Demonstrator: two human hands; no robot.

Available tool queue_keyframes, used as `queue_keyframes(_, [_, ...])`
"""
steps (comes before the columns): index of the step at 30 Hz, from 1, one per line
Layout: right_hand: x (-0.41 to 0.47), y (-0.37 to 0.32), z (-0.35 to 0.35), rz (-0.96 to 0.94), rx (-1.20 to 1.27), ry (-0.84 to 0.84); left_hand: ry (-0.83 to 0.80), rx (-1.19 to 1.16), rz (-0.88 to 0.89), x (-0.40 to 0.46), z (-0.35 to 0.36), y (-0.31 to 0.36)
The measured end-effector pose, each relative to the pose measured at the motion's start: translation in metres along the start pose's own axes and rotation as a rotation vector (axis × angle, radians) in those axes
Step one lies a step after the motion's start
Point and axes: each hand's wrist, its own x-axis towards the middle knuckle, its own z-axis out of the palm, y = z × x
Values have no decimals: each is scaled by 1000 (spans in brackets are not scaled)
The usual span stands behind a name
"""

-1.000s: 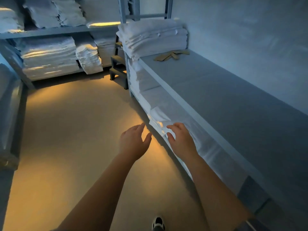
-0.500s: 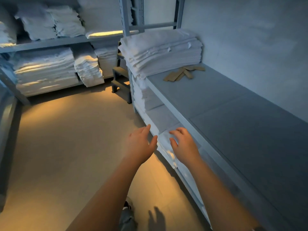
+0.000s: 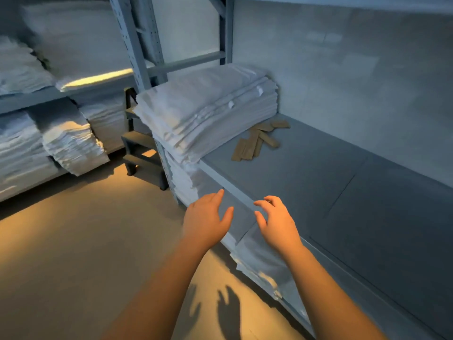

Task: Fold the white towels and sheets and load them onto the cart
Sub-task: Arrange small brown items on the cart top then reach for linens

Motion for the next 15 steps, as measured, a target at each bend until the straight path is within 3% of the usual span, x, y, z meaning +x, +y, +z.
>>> queue_keyframes(15, [213,22,28,126,-12,124,-165,-26,171,237,48,-46])
